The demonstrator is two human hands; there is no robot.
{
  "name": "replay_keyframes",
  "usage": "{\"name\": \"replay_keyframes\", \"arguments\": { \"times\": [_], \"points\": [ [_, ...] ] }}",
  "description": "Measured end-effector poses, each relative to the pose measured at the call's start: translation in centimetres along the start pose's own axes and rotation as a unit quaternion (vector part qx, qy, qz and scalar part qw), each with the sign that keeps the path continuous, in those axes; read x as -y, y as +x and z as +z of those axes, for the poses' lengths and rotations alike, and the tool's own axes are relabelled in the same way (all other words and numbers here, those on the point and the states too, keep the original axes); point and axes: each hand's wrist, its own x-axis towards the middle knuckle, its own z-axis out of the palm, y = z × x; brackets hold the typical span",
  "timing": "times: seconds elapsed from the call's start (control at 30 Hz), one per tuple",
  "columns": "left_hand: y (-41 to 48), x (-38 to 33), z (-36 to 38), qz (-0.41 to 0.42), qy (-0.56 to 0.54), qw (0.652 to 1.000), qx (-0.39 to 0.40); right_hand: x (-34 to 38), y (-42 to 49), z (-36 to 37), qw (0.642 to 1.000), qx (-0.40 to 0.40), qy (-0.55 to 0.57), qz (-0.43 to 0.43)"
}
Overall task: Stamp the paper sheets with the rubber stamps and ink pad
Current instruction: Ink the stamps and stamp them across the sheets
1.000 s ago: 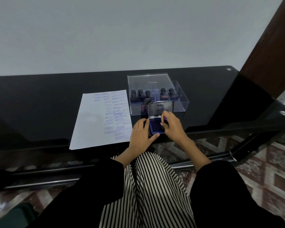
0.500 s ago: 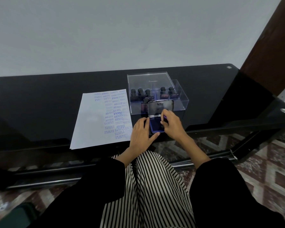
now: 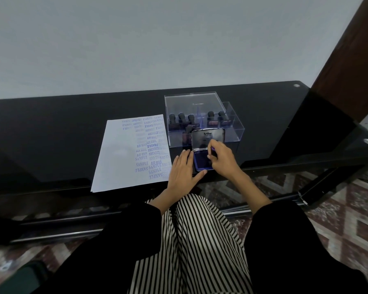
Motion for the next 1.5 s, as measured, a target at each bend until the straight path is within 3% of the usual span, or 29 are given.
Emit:
{"name": "replay_keyframes", "arguments": {
  "times": [0.33,0.7,0.93,1.23,1.5],
  "points": [
    [0.1,0.1,0.1,-0.003,-0.005,1.0,0.002,0.1,-1.3,0.4,0.999,-0.049,0.013,-0.019],
    [0.1,-0.1,-0.4,-0.003,-0.027,1.0,-0.004,0.6,-1.1,-0.1,0.999,-0.03,0.005,-0.013],
    [1.0,0.0,-3.8,-0.004,-0.109,0.993,0.051,0.7,-0.4,-0.8,1.0,0.009,-0.024,0.002],
    [1.2,7.5,-10.2,-0.024,-0.161,0.985,-0.06,8.4,5.4,-0.5,0.993,-0.031,0.076,-0.088],
    [2.7,14.7,-13.9,-0.097,-0.131,0.98,-0.116,14.3,12.7,5.2,0.987,0.025,0.099,-0.127]
  ]
}}
